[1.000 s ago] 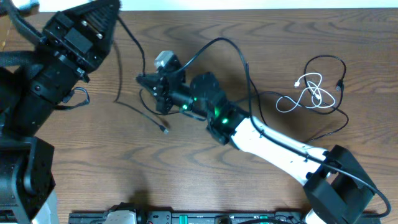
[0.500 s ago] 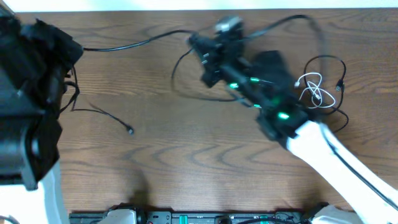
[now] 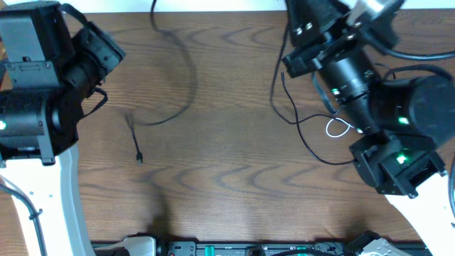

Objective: Untangle cables

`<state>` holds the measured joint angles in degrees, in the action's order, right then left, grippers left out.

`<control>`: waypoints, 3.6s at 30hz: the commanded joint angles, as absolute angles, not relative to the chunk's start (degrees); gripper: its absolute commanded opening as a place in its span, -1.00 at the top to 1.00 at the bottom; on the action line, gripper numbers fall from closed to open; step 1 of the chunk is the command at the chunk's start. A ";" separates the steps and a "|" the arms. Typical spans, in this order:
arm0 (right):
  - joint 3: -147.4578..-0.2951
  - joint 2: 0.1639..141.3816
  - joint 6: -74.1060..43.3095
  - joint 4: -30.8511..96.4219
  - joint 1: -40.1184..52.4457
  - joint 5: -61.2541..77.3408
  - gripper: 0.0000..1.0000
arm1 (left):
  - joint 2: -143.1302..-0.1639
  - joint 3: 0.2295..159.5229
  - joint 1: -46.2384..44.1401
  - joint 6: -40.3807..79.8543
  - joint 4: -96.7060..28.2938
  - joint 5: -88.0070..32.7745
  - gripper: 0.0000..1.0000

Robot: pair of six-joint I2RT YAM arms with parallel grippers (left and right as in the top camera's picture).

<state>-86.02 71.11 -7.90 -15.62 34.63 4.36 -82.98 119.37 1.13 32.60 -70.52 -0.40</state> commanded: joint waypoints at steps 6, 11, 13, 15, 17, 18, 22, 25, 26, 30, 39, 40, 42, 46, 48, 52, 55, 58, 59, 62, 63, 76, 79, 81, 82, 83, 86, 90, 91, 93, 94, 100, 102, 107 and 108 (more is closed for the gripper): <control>-94.54 77.67 -8.60 -15.90 35.42 2.37 0.98 | -82.56 119.48 1.32 16.78 -68.12 -33.54 -0.36; -99.81 84.82 -14.41 -19.33 35.46 -0.56 0.98 | -81.97 119.48 1.32 14.74 -68.95 -36.40 -0.35; -104.20 87.53 -14.35 -18.87 35.46 -0.58 0.98 | -82.04 119.48 1.32 14.59 -70.24 -35.92 -0.35; -110.85 90.45 -14.17 -16.38 35.46 -1.23 0.98 | -82.08 119.48 1.32 14.59 -72.23 -33.52 -0.36; -117.27 92.86 -11.81 -13.50 35.46 -1.39 0.98 | -82.08 119.46 1.32 14.61 -74.15 -30.57 -0.35; -121.56 94.37 -10.28 -11.64 35.46 -1.37 0.98 | -82.08 119.46 1.32 14.61 -75.33 -28.93 -0.35; -136.55 100.03 -8.93 -7.49 35.55 -1.45 0.98 | -82.08 119.46 1.32 14.57 -77.82 -27.35 -0.35; -145.95 104.27 -8.99 -7.14 35.53 -2.17 0.98 | -82.08 119.46 1.32 14.57 -78.56 -27.35 -0.35; -148.33 105.34 -9.15 -6.98 35.57 -2.50 0.98 | -82.08 119.46 1.32 14.57 -78.81 -27.35 -0.35; -152.42 107.66 -10.74 -3.90 35.90 -2.46 0.98 | -82.24 119.46 1.30 14.57 -79.31 -27.35 -0.35; -152.40 113.80 -10.66 13.02 37.60 -2.22 0.98 | -82.37 119.46 1.32 13.10 -79.92 -27.35 -0.35; -152.40 114.15 -10.66 15.57 37.54 -2.59 0.98 | -82.37 119.46 1.32 13.08 -80.09 -27.33 -0.35; -152.40 114.24 -10.66 21.04 36.93 -4.34 0.98 | -82.43 119.44 1.32 12.62 -80.73 -27.35 -0.35; -152.42 114.04 -10.66 32.01 34.89 -8.03 0.09 | -83.22 118.67 0.86 11.57 -81.21 -27.38 -0.36; -152.42 113.75 -10.68 39.16 33.45 -9.41 -0.29 | -84.16 117.73 -0.16 11.57 -81.19 -27.38 -0.35; -152.42 113.19 -10.72 51.51 29.47 -10.20 -0.97 | -87.48 115.74 -3.99 11.57 -80.84 -27.38 -0.35; -152.42 112.99 -10.70 61.06 25.67 -10.13 -0.99 | -91.55 115.24 -7.55 11.05 -80.68 -27.33 -0.35; -152.40 113.01 -10.66 71.46 21.34 -10.17 -0.99 | -96.82 115.24 -11.20 10.96 -79.96 -27.35 -0.35; -152.40 113.01 -10.68 75.42 19.46 -10.17 -0.99 | -98.78 115.24 -12.49 10.96 -79.35 -27.35 -0.35; -152.40 113.01 -10.66 83.29 14.33 -9.52 -0.98 | -105.54 115.24 -16.97 9.56 -76.29 -27.31 -0.35; -152.40 113.01 -10.55 85.08 12.88 -9.54 -0.98 | -107.26 115.24 -18.04 9.39 -75.33 -27.31 -0.36; -151.59 113.16 -10.02 96.75 -5.43 -8.01 -0.99 | -127.55 115.24 -30.92 -11.11 -60.66 -10.61 -0.36; -151.59 113.16 -10.02 96.82 -7.25 -8.01 -0.99 | -129.64 115.24 -33.30 -15.88 -58.72 -6.98 -0.37; -151.59 113.16 -10.04 97.27 -7.99 -7.99 -0.99 | -130.89 115.24 -34.85 -19.64 -57.89 -6.98 -0.36; -151.59 113.16 -10.04 97.25 -8.21 -7.99 -0.99 | -131.50 115.24 -35.48 -21.17 -57.54 -6.98 -0.36; -151.59 113.16 -10.04 97.23 -8.27 -7.99 -0.99 | -132.16 115.24 -36.18 -22.70 -56.88 -6.98 -0.37; -151.59 113.16 -10.04 97.25 -8.21 -7.99 -0.98 | -133.75 115.24 -37.26 -24.84 -54.11 -6.57 -0.36; -151.59 113.16 -10.04 97.23 -8.19 -7.99 -0.99 | -135.39 115.22 -37.34 -25.08 -50.22 -6.57 -0.37; -151.59 113.16 -10.04 97.23 -8.19 -7.99 -0.99 | -135.76 115.22 -37.23 -25.08 -49.54 -6.57 -0.36; -151.59 113.16 -10.04 97.23 -8.21 -7.99 -0.99 | -136.46 115.22 -37.12 -25.08 -48.69 -6.57 -0.36; -151.59 113.16 -10.04 97.25 -8.21 -7.99 -0.99 | -136.92 115.22 -37.04 -25.10 -48.27 -6.57 -0.36; -151.59 113.16 -10.04 97.23 -8.19 -7.99 -0.98 | -137.78 115.22 -36.99 -25.93 -43.94 -6.59 -0.32; -151.59 113.16 -10.04 97.25 -8.19 -7.99 -0.99 | -138.02 115.22 -36.99 -25.91 -42.70 -6.63 -0.19; -151.59 113.16 -10.04 97.25 -8.16 -7.99 -0.98 | -139.33 115.18 -36.99 -25.91 -42.78 -6.83 -0.17; -151.59 113.16 -10.02 97.25 -8.16 -7.99 -0.99 | -139.55 115.07 -36.99 -25.91 -42.96 -6.83 -0.17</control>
